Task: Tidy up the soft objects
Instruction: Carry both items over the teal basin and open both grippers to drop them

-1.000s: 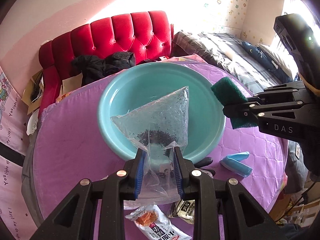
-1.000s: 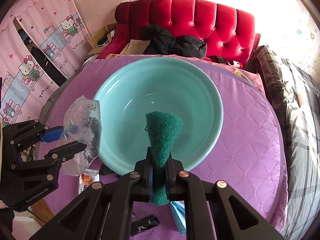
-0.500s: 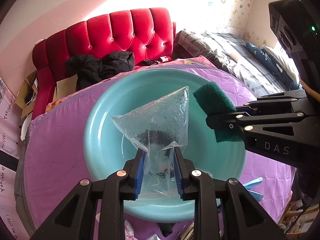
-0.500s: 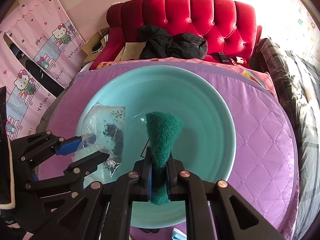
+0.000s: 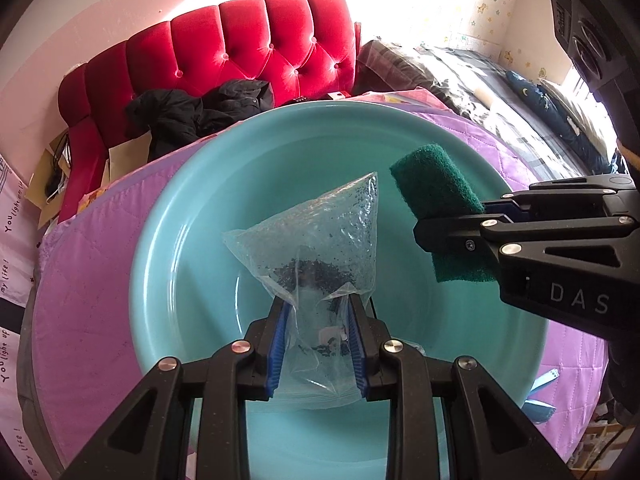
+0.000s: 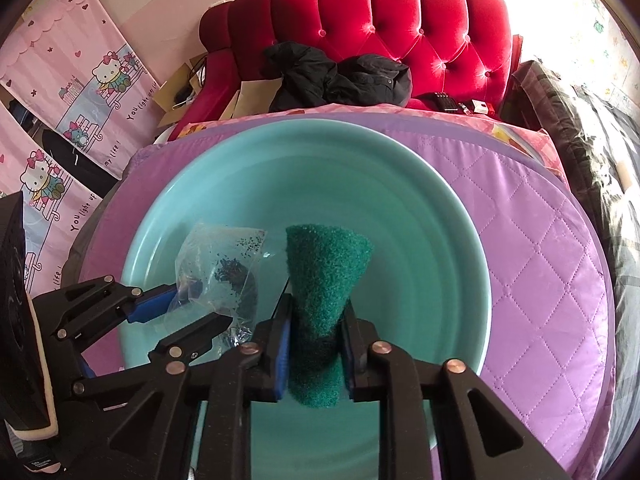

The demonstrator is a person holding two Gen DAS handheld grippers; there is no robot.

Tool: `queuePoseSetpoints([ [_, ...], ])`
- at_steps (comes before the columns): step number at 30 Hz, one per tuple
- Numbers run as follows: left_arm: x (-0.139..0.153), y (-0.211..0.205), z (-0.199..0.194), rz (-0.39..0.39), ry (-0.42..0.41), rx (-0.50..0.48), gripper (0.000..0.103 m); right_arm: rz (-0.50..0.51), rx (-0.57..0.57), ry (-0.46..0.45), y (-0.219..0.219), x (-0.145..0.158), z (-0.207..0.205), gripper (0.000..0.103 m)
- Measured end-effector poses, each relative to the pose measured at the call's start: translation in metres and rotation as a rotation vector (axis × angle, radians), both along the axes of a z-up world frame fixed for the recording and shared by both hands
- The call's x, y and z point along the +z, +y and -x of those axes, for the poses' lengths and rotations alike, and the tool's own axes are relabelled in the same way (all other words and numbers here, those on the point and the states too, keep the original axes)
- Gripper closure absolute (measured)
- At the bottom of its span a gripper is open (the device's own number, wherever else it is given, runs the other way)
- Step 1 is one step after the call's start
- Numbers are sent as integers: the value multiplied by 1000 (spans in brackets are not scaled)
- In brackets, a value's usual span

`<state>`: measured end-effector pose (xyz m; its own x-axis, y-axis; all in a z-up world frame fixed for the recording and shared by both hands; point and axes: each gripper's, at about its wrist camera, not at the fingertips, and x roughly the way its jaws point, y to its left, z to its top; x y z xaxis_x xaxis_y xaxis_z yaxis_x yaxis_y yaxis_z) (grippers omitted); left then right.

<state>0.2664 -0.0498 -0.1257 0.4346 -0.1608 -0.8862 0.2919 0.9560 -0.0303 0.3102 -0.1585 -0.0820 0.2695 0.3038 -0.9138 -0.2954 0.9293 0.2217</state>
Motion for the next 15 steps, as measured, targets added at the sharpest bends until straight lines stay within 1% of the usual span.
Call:
queuePoseSetpoints([
  [1,1,-1,0,-5,-4,-1,73,0,-1,-4,0,1,0,56],
  [3,1,-1,0,-14,-12,1,66,4,-7,-7,0,3,0,49],
  [4,2,-1,0,-23,-16,7,54,6,-11,-11,0,5,0,45],
  [5,2,-1,0,-37,-19,17,35,9,-15,-17,0,7,1,41],
  [7,2,1,-1,-47,-20,35,22,1,-22,-24,-2,10,1,22],
  [8,4,3,0,-44,-25,42,17,-2,-27,-27,-3,11,2,19],
  [10,6,5,1,-52,-39,59,11,-3,-37,-31,-4,14,3,11],
  [11,7,6,1,-52,-44,64,7,-1,-41,-34,-4,16,4,8],
  [12,8,7,2,-50,-49,68,4,1,-44,-39,-5,17,5,3],
  [13,9,8,4,-48,-54,72,0,3,-47,-45,-5,19,7,0],
  [15,13,9,8,-46,-68,79,0,11,-50,-57,-6,22,11,0],
])
